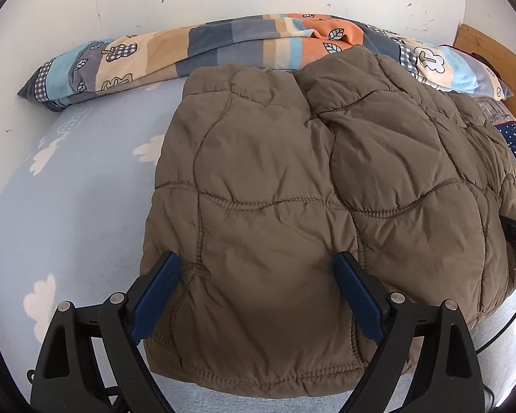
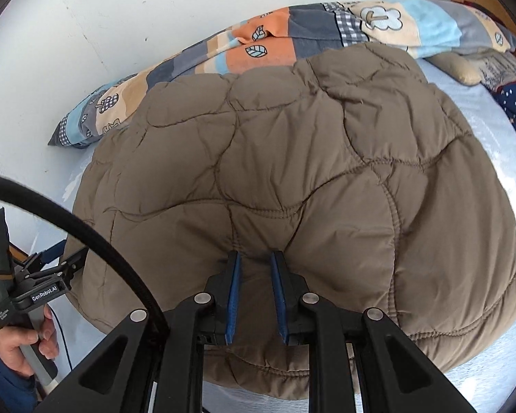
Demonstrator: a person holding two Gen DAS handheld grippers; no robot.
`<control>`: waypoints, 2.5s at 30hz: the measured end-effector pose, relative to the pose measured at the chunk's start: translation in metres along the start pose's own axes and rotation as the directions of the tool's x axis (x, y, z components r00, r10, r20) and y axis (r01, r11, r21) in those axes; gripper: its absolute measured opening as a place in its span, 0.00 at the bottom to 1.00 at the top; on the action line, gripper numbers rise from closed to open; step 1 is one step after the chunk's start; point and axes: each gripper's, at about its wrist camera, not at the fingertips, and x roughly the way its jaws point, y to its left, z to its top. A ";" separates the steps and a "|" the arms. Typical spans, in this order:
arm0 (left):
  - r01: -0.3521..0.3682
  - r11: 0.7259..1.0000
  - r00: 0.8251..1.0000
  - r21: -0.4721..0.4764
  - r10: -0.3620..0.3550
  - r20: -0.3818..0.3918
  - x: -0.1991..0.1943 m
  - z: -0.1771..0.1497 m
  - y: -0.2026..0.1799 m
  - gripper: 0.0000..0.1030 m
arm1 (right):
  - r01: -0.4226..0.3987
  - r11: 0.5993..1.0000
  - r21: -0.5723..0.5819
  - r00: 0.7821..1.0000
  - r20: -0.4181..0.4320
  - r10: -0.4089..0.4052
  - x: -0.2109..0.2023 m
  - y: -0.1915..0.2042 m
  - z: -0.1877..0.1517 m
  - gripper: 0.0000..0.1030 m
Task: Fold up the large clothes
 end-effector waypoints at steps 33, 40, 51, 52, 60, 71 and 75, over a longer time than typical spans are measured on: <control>0.025 0.969 0.997 -0.246 -0.042 -0.061 0.036 0.018 0.073 0.91 | 0.053 0.992 0.111 0.997 0.048 -0.058 0.004 -0.044 0.026 0.32; 0.019 0.971 0.999 -0.236 -0.010 0.041 -0.004 0.031 0.069 0.90 | 0.040 0.994 0.097 0.996 0.075 -0.047 -0.016 -0.038 0.030 0.33; -0.024 0.953 1.000 -0.303 0.026 0.001 0.000 0.028 0.102 0.90 | -0.091 0.992 -0.092 0.990 0.095 0.100 -0.017 0.034 0.021 0.34; -0.025 0.955 1.000 -0.297 0.021 -0.018 0.004 0.027 0.103 0.90 | -0.096 0.990 -0.100 0.991 0.078 0.104 -0.012 0.039 0.018 0.34; -0.006 0.968 1.000 -0.251 0.009 0.012 -0.007 0.027 0.090 0.90 | -0.114 0.987 -0.111 0.990 0.070 0.123 -0.009 0.040 0.010 0.38; -0.140 0.989 0.971 -0.038 0.145 0.191 -0.066 0.037 0.020 0.90 | -0.187 0.982 -0.004 0.956 0.230 0.183 -0.063 0.006 0.014 0.38; -0.116 0.993 0.973 0.029 0.107 0.204 -0.073 0.034 0.000 0.90 | -0.191 0.981 0.016 0.951 0.249 0.181 -0.075 -0.002 0.012 0.38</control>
